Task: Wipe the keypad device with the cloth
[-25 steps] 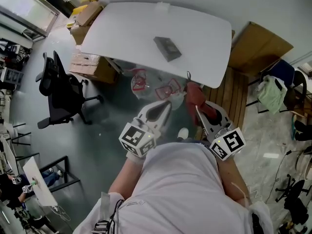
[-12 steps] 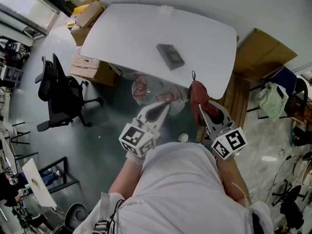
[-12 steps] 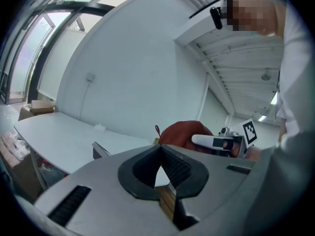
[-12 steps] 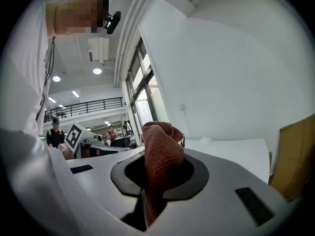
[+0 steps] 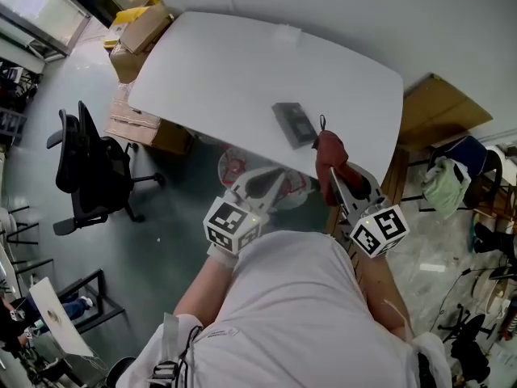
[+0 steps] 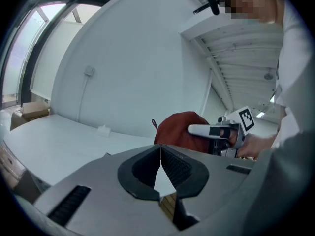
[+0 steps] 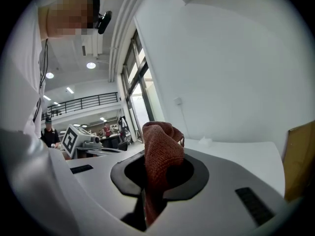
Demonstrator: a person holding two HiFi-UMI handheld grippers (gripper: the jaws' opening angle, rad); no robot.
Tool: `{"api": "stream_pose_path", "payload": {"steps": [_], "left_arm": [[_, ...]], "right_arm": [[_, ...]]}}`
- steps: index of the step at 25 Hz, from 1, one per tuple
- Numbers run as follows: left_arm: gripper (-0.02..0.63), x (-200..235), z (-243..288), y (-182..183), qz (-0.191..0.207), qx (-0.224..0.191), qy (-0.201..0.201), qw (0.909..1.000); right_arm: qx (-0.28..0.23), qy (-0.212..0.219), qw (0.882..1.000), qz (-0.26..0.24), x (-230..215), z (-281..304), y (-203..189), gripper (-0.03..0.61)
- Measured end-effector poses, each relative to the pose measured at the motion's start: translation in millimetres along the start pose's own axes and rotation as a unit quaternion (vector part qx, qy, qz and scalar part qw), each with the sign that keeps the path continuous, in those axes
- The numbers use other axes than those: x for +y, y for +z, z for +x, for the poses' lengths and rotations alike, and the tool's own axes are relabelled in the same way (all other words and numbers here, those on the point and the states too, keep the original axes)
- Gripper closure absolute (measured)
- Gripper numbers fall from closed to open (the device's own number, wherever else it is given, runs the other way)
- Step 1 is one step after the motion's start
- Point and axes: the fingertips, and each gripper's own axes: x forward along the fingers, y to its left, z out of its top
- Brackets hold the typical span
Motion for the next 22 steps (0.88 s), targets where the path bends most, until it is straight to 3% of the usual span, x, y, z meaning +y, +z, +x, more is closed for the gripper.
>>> {"api": "stream_pose_path", "payload": {"steps": [7, 13, 22], "left_arm": [[0.601, 54, 20, 7, 0.015, 0.029, -0.018, 0.9993], [0.601, 69, 41, 1, 0.024, 0.051, -0.015, 0.9983], [0.601, 78, 83, -24, 0.003, 0.119, 0.042, 0.9920]], "right_arm": [[0.016, -0.008, 1.000, 0.021, -15, 68, 2, 0.520], [0.045, -0.002, 0.998, 0.032, -29, 88, -6, 0.520], [0.097, 0.053, 0.992, 0.055, -73, 105, -31, 0.520]]}}
